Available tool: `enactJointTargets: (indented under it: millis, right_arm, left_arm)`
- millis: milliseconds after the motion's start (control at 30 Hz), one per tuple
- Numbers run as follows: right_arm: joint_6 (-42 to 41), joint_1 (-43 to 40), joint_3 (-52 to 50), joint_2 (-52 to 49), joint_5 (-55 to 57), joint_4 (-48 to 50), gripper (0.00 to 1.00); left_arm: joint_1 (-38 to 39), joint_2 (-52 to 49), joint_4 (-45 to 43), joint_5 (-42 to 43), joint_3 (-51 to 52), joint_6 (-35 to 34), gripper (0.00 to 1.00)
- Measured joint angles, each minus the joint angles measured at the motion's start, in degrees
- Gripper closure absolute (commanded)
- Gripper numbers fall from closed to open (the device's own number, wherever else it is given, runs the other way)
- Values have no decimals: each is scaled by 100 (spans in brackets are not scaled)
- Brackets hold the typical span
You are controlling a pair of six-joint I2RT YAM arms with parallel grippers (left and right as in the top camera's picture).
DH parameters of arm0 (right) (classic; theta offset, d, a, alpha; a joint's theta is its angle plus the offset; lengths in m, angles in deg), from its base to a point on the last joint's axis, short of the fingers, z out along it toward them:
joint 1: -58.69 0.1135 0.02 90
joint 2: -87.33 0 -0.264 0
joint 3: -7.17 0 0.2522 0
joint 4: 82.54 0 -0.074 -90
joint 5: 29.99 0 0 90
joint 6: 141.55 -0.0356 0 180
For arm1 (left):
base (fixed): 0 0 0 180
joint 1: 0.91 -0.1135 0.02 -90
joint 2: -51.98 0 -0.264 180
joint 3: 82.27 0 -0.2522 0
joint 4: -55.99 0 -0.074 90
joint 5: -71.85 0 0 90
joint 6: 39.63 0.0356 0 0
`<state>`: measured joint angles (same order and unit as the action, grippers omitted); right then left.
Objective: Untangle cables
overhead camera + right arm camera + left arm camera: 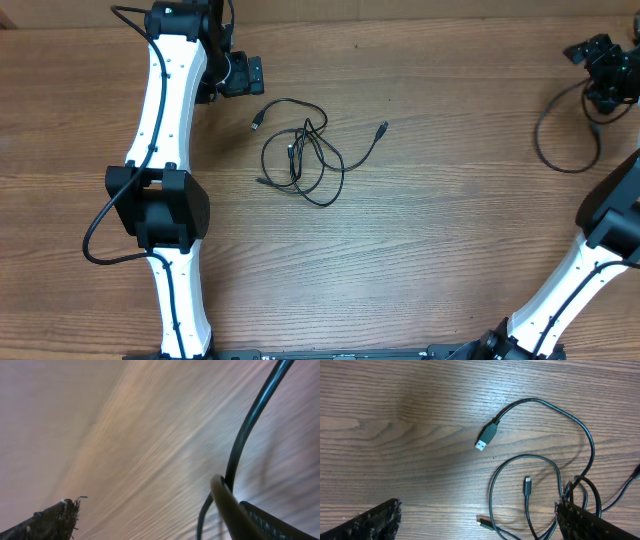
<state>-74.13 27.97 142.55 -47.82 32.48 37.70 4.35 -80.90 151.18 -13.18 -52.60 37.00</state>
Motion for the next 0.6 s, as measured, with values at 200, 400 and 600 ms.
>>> enactJointTargets:
  millis: [200,400,600]
  right_arm:
    - [-592,-225,-4,-2,-669,868,0]
    - [-2667,-894,20,-4,-1093,210,0]
    - [-1840,-833,20,-4,-1279,289,0]
  left_arm:
    - [0,0,90,0,0,2,0]
    - [0,0,107,0,0,2,0]
    - [0,0,109,0,0,2,0]
